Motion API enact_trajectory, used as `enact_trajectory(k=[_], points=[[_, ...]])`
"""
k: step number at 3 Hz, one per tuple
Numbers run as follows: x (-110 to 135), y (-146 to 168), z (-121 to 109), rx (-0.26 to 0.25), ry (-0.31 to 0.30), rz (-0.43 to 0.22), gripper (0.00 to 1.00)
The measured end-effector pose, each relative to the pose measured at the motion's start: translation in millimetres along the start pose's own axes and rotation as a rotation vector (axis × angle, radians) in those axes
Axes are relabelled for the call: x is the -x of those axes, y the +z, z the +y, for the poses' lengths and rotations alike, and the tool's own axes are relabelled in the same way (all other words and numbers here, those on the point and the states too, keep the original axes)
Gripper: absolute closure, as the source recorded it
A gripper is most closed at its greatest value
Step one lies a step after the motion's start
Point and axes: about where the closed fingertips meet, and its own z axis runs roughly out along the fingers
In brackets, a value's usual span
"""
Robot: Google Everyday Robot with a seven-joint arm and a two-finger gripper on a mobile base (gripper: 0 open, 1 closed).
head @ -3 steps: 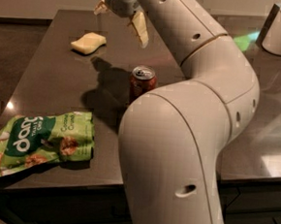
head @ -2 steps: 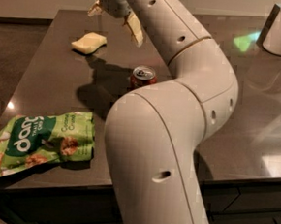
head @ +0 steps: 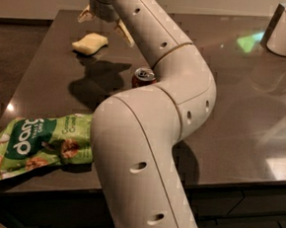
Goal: Pick sponge
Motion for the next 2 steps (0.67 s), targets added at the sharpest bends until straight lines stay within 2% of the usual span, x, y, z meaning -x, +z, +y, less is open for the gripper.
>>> enact_trajectory(k=[1, 2], points=[[1.8, 14.7, -16.7, -0.017, -0.066, 0.011, 0.00], [4.5, 24.4, -26.6, -0.047, -0.101, 0.015, 0.00]])
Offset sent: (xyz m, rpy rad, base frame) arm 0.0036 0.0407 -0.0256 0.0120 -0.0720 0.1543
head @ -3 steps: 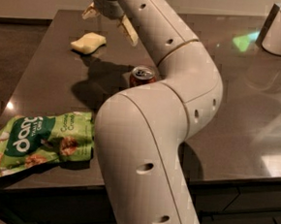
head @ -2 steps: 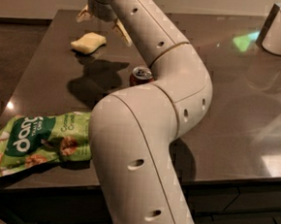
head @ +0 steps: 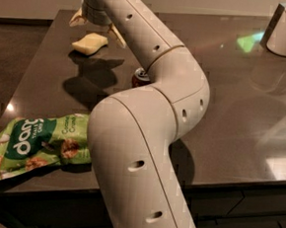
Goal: Pick sponge
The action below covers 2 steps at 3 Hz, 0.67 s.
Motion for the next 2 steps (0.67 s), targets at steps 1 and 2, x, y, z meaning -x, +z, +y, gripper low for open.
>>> enact_trajectory(k=[1, 2], points=[[3.4, 12.0, -7.9, -0.022, -0.030, 0.011, 0.00], [6.2, 24.0, -14.0, -0.052, -0.062, 0.034, 0.00]])
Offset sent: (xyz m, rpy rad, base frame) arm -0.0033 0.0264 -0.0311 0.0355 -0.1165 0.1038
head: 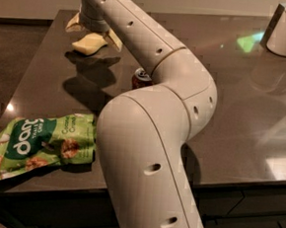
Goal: Pick sponge
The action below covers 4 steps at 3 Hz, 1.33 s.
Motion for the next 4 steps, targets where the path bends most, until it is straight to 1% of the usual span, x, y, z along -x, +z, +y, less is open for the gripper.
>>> enact_trajectory(k=[1, 2, 4], points=[[3.0, 11.2, -4.1, 0.008, -0.045, 0.021, 0.00], [4.0, 19.0, -8.9, 0.027, -0.091, 0.038, 0.00], [4.3, 27.9, -18.4, 0.060, -0.152, 0.049, 0.00]])
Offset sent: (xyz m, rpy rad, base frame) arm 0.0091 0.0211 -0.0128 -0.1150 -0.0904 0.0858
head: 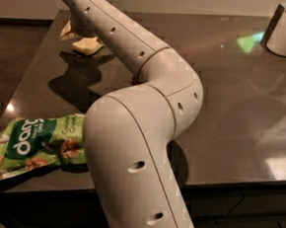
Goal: Pick sponge
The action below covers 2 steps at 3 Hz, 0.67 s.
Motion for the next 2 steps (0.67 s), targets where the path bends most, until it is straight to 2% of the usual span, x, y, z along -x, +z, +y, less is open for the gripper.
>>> enact_trajectory(k=[1, 2], points=[[3.3, 5.0, -2.4, 0.020, -0.025, -0.013, 0.00], [8.2, 9.2, -0.6, 0.045, -0.043, -0.035, 0.17]])
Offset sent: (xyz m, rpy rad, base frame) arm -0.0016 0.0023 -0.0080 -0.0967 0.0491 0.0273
